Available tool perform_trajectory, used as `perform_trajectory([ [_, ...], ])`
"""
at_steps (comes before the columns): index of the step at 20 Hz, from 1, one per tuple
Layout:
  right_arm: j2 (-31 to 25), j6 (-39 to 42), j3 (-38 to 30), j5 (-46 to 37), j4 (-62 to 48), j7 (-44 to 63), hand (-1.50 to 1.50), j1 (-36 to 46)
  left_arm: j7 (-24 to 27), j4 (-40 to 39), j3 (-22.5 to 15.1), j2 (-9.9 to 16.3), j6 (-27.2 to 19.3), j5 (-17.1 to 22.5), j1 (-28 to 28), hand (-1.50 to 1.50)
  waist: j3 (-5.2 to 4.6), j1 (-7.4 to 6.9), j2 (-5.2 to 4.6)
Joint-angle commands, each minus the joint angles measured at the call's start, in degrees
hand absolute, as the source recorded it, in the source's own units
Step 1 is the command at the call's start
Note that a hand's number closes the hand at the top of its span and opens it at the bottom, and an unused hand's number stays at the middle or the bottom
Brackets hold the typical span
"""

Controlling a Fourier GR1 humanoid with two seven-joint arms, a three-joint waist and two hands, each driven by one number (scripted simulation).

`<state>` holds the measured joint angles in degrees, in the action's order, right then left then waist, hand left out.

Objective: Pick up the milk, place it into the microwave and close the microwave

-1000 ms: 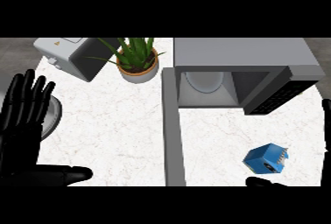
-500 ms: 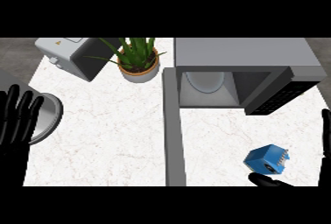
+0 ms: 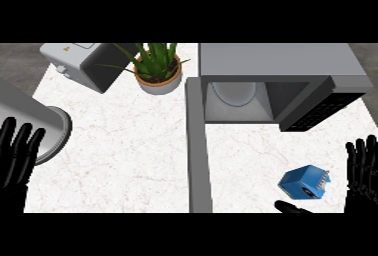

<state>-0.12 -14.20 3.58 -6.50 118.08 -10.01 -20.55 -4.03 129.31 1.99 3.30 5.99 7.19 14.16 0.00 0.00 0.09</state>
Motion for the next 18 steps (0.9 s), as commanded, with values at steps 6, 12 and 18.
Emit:
perform_trajectory([
  [6, -0.2, 3.0, -5.1, 5.5, -13.2, -15.6, -1.50, -5.8, -1.9, 1.8, -3.6, -2.4, -1.2, -3.3, -0.1, -1.50, 0.03, 0.24, -0.04],
  [12, 0.1, 0.4, -5.8, 6.5, -21.1, -19.5, -1.50, -3.6, -4.5, 6.1, -2.1, -1.2, 0.4, -1.4, 2.3, -1.50, 0.01, -0.01, -0.03],
  [18, -2.3, 4.7, -11.8, 10.1, -32.7, -26.9, -1.50, 0.9, -5.2, 11.8, -3.4, -1.6, 0.4, -1.5, 7.5, -1.50, 0.02, -0.19, -0.02],
])
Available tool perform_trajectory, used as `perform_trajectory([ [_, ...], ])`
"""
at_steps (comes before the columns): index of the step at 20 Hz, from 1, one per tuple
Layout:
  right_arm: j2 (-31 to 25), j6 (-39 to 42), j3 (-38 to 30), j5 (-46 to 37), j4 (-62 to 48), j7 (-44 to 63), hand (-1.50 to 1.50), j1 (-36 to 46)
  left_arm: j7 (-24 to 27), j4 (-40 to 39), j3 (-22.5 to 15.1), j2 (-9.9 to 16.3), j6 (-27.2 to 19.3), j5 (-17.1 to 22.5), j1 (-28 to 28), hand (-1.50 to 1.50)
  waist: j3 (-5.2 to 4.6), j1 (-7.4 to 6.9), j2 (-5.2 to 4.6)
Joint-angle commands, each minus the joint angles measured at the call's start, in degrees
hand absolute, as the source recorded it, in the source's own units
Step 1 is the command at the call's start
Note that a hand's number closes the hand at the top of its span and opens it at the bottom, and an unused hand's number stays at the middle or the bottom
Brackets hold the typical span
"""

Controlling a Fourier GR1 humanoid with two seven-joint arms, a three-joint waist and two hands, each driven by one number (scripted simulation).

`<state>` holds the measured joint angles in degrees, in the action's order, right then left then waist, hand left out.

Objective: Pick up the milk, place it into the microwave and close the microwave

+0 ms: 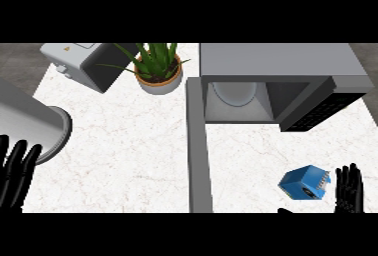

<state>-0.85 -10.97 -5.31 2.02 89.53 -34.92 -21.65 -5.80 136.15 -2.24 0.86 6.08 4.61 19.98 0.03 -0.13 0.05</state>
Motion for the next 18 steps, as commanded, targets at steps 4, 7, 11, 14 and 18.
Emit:
perform_trajectory([
  [4, -0.3, 5.2, -3.6, 3.9, -13.8, -9.0, -1.50, 4.3, 1.4, 0.8, -0.1, -0.8, 0.7, -0.8, 1.3, -1.50, -0.02, 0.00, 0.00],
  [7, -2.3, 6.6, -6.6, 6.3, -17.8, -8.5, -1.50, 8.6, -3.9, 1.2, 0.0, -0.5, -1.2, -1.9, -3.2, -1.50, -0.01, 0.08, -0.04],
  [11, -2.2, 6.4, -8.1, 5.1, -28.7, -15.3, -1.50, 12.8, 4.0, -2.1, -1.3, -0.8, 0.2, -2.7, 1.6, -1.50, -0.01, -0.15, -0.03],
  [14, -4.0, 6.0, -9.2, 4.4, -33.5, -17.1, -1.50, 16.1, 6.4, -0.7, 3.7, 1.0, 5.0, 3.8, 6.2, -1.50, -0.03, -0.34, -0.01],
  [18, -6.2, 9.1, -10.5, 4.1, -45.8, -23.5, -1.50, 20.9, 2.6, 0.7, -0.3, -0.8, 1.9, 0.4, 3.6, -1.50, 0.00, -0.25, -0.04],
])
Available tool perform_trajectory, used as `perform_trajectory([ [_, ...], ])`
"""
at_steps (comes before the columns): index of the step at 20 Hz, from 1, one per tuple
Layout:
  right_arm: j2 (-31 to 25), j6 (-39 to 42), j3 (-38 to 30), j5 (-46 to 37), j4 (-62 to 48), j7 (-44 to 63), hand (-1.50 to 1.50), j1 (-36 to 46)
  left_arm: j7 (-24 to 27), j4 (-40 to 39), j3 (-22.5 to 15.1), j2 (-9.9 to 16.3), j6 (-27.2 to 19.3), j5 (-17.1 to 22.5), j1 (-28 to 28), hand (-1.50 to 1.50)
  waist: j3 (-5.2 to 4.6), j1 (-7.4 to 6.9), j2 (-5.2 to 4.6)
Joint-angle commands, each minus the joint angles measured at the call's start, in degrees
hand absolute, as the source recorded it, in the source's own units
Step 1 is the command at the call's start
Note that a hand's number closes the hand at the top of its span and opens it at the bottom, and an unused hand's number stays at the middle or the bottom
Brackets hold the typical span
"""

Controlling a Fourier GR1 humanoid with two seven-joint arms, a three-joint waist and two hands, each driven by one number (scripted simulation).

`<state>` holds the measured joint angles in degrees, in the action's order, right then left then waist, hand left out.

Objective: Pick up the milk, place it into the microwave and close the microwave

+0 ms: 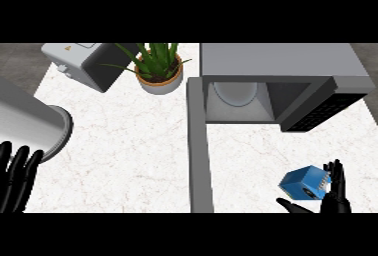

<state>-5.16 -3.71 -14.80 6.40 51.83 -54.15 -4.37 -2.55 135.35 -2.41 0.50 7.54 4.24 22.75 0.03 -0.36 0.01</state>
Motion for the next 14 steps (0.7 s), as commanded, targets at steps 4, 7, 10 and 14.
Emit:
perform_trajectory([
  [4, -3.4, -3.9, 2.2, -8.2, -9.2, -11.0, 1.50, 2.1, -1.6, 2.8, -1.3, -0.3, -0.1, -0.7, 0.8, -1.50, 0.05, -0.20, -0.03],
  [7, -2.8, 2.7, 0.7, -3.9, -8.5, -13.5, 1.50, 2.1, -3.1, 0.0, 1.6, 0.3, -0.9, 0.4, -3.7, -1.50, 0.00, 0.33, -0.01],
  [10, -1.8, 8.5, 3.1, -3.5, -8.0, -14.3, 1.50, 2.7, -1.4, 4.3, -0.2, 0.0, 0.5, 0.5, 2.8, -1.50, 0.03, -0.26, 0.11],
  [14, 0.6, 8.7, 8.7, -5.8, -0.2, -12.0, 1.50, 0.4, -2.1, 2.0, 0.7, 0.3, 0.1, 0.6, 0.4, -1.50, -0.06, 0.29, 0.14],
])
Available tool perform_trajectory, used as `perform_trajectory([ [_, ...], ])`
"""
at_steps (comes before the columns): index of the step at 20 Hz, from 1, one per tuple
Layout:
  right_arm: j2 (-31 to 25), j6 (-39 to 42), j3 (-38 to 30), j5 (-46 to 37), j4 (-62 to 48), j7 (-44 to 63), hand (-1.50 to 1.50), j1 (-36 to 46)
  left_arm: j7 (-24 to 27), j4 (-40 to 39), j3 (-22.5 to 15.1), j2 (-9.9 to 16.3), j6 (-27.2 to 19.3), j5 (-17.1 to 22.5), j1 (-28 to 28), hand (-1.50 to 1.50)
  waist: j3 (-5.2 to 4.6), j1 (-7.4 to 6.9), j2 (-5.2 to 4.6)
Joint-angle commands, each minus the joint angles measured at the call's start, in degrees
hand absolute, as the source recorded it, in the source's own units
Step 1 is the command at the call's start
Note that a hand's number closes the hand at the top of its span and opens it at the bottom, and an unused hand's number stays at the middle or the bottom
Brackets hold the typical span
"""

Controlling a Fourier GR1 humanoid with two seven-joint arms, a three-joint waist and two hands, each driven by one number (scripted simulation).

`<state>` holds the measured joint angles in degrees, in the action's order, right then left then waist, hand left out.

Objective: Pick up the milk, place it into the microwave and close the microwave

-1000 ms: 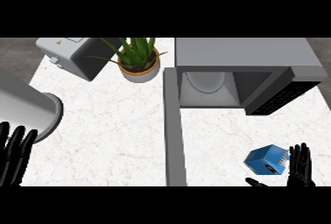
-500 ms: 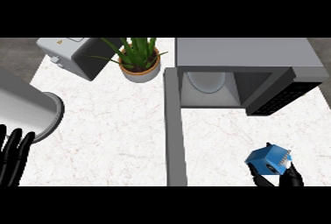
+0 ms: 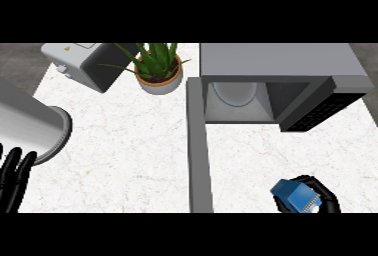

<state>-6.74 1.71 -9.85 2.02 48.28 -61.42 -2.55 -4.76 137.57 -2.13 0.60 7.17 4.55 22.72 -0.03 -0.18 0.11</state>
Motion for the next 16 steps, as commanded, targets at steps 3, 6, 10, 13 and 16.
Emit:
perform_trajectory([
  [3, 0.1, 7.6, 4.7, -1.1, -0.6, -2.3, 1.50, 1.8, -1.3, -1.3, 3.9, 1.4, 1.0, 4.7, -2.1, -1.50, 0.04, -0.05, -0.14],
  [6, 0.0, 11.4, 8.2, -1.8, 1.9, -2.2, 1.50, -0.3, -2.6, 0.4, 2.4, 0.9, -0.4, 1.7, -2.7, -1.50, 0.05, 0.25, -0.07],
  [10, 4.5, 4.7, 11.7, -2.4, 13.1, 7.2, 1.50, -3.0, -1.1, 1.0, 4.3, 1.0, 1.5, 4.1, 1.2, -1.50, -0.02, 0.17, 0.04],
  [13, 4.1, 4.1, 10.7, -1.9, 12.8, 9.8, 1.50, -0.3, 1.2, -3.6, 5.8, 0.5, 2.4, 3.4, -1.3, -1.50, 0.01, 0.09, -0.04],
  [16, 6.6, -1.6, 12.8, -1.8, 23.0, 17.6, 1.50, -0.2, 2.9, -3.7, 6.0, -0.1, 3.6, 4.0, 2.7, -1.50, -0.04, 0.15, 0.07],
])
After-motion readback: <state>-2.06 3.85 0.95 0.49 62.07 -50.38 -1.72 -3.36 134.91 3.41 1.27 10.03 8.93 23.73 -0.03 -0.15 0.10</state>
